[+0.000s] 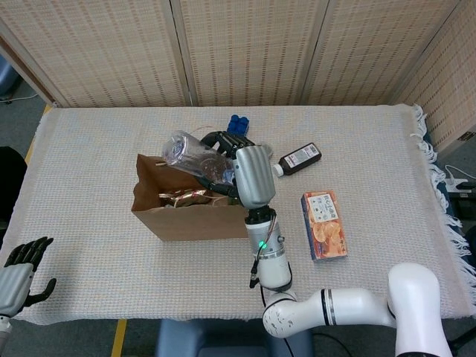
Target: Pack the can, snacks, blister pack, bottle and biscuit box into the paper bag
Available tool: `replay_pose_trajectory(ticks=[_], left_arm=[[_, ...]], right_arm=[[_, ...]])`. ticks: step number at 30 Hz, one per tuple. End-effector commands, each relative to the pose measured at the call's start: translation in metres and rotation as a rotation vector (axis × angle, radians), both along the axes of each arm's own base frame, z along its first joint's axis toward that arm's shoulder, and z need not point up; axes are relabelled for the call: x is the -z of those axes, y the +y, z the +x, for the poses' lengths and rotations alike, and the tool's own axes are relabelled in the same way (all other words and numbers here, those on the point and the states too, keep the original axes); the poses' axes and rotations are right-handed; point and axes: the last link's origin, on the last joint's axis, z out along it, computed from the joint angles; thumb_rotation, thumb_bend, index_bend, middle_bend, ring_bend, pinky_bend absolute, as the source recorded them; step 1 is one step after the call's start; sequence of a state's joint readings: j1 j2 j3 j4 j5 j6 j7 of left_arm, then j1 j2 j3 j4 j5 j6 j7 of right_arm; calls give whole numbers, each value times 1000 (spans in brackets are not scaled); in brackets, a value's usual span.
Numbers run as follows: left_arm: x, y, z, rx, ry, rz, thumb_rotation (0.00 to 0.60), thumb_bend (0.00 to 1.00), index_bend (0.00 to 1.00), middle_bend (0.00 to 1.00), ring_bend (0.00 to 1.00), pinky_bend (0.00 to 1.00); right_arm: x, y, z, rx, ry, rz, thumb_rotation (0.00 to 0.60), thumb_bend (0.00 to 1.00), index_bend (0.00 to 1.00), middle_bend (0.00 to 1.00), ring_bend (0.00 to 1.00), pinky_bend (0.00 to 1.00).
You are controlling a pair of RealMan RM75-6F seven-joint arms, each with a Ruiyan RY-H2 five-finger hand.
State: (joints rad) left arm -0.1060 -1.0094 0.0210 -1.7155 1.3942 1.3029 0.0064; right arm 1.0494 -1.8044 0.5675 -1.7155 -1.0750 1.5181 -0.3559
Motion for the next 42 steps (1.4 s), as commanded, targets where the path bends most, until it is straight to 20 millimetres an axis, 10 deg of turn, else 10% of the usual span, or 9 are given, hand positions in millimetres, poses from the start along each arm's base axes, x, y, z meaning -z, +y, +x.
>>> replay_pose_trajectory(ticks=[1,10,18,34,42], left_arm=[[0,0,0,-2,1,0,600,413,37,0,0,22],[1,0,0,-4,3,-5,600,413,37,0,0,22],[1,1,1,2,1,-5,600,413,36,0,0,22],[0,0,0,0,6,-1,600,413,36,0,0,22],[0,-1,0,2,16,-1,600,413,37,0,0,22]], right_arm=[[7,1,-2,-5,24,15,600,324,612,636,595,717],[21,-2,-11,35,71,39,600,324,564,632,560,689],[28,-3,-22,85,227,106,600,270,5,177,65,296],[-21,4,-42,92,174,95,600,226,0,60,0,197],[-52,37,-105,92,354,144,600,226,0,61,0,197]])
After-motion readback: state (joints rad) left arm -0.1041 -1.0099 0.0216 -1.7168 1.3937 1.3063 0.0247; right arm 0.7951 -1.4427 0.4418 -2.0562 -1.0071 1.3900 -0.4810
